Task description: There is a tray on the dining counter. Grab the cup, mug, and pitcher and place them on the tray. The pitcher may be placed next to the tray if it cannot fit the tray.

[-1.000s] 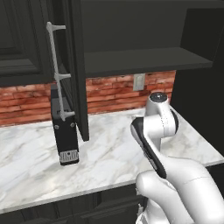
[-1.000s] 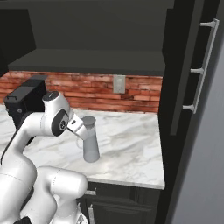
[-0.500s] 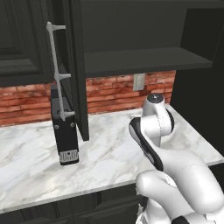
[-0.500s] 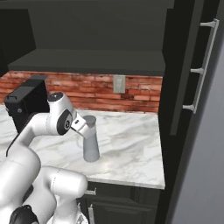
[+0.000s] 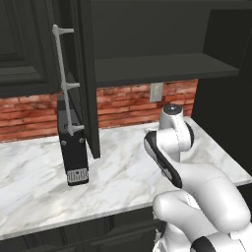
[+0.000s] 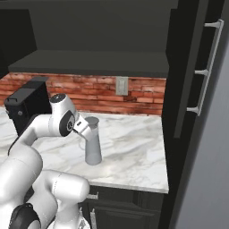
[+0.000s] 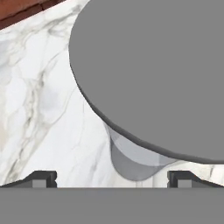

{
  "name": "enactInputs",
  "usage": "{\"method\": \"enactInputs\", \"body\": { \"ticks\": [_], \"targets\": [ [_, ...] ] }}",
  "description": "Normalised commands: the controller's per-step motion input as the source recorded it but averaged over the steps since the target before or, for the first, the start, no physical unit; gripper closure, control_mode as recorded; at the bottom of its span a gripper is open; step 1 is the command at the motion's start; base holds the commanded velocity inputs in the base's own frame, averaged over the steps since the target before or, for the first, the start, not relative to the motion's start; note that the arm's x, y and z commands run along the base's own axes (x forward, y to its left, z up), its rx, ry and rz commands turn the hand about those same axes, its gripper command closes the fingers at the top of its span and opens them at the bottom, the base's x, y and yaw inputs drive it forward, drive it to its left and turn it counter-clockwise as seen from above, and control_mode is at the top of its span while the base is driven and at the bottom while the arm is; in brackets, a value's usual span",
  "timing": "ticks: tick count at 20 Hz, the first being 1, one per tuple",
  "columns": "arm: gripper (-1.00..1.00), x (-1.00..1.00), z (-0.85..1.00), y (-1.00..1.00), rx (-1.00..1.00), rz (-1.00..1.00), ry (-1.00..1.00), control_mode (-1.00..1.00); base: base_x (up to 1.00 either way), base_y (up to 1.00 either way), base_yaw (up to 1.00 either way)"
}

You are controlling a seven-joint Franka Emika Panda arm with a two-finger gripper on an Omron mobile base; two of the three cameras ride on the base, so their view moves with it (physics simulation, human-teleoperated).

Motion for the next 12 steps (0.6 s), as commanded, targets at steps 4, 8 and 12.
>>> {"method": "enactInputs", "body": {
  "ticks": [4, 8, 12],
  "targets": [
    [-1.00, -0.08, -0.08, -0.02, 0.00, 0.00, 0.00, -1.00, 0.00, 0.00, 0.00],
    [-1.00, -0.07, -0.06, -0.12, 0.00, -0.02, 0.00, -1.00, 0.00, 0.00, 0.00],
    [-1.00, -0.06, -0.02, -0.16, 0.00, -0.04, 0.00, -1.00, 0.00, 0.00, 0.00]
  ]
}}
